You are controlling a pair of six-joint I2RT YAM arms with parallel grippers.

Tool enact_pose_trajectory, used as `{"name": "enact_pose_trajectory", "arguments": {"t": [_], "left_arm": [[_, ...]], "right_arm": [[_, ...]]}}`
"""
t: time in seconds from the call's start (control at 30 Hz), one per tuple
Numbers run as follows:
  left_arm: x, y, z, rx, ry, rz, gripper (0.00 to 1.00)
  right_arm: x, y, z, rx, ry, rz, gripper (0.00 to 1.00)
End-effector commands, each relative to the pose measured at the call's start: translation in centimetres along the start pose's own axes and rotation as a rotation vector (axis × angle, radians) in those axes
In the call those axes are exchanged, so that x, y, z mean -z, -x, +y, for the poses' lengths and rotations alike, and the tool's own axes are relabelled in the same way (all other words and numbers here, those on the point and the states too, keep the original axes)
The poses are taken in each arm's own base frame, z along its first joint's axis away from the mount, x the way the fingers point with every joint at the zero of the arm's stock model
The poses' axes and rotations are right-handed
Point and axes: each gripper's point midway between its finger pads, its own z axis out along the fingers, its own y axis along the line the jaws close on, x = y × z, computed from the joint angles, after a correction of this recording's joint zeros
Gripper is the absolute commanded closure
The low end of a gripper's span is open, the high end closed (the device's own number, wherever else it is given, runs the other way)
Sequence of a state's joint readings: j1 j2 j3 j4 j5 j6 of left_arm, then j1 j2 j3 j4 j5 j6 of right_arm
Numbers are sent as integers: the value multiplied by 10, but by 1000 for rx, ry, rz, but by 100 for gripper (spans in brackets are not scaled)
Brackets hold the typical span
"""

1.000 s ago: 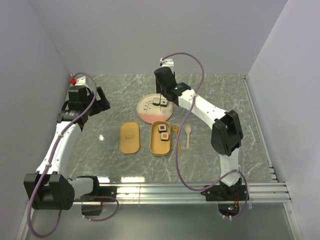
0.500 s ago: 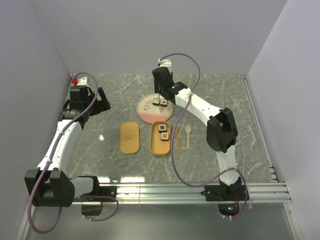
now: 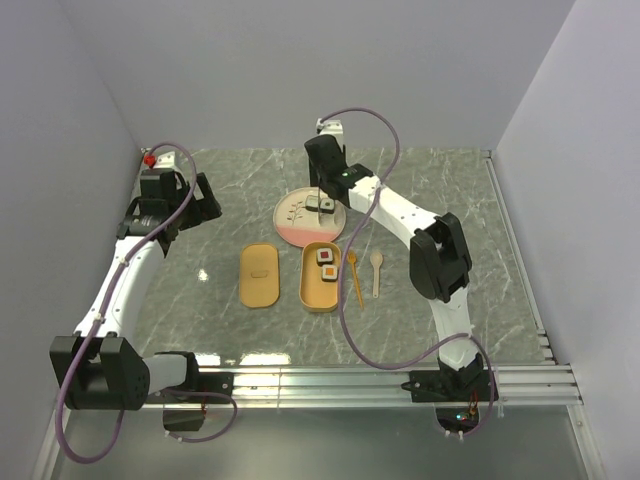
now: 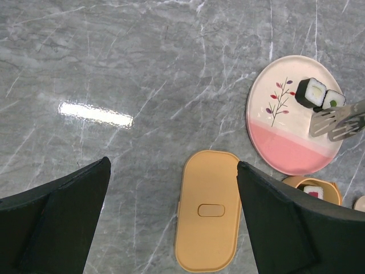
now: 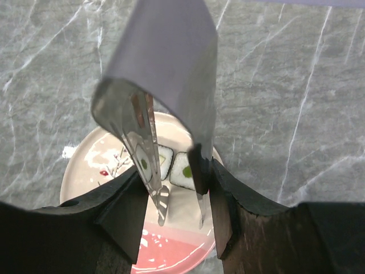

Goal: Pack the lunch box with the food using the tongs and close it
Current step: Pick up the food using the clamp

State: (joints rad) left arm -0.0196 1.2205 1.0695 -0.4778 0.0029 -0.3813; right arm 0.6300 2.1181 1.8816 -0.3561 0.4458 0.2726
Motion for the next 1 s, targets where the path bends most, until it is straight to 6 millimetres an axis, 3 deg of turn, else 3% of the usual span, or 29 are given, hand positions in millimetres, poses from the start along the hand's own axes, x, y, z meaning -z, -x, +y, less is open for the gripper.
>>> {"name": "enact_pose_trajectory", "arguments": {"t": [0.0,0.37,0.77,0.97], "left_arm": [[4,21,-8,-18,-21,-49,1],[3,19,-8,-21,-18,-41,1],[-1,21,-8,-23,-14,-31,1],[-3,19,-8,-24,-12,-23,1]], "right_arm": [[1,27,2,-51,11,-64,49],[-8,24,-1,-59,-3,-60,49],[-11,56,0,-94,11,-135,48],[-17,54,-1,-98,5,-126,48]]}}
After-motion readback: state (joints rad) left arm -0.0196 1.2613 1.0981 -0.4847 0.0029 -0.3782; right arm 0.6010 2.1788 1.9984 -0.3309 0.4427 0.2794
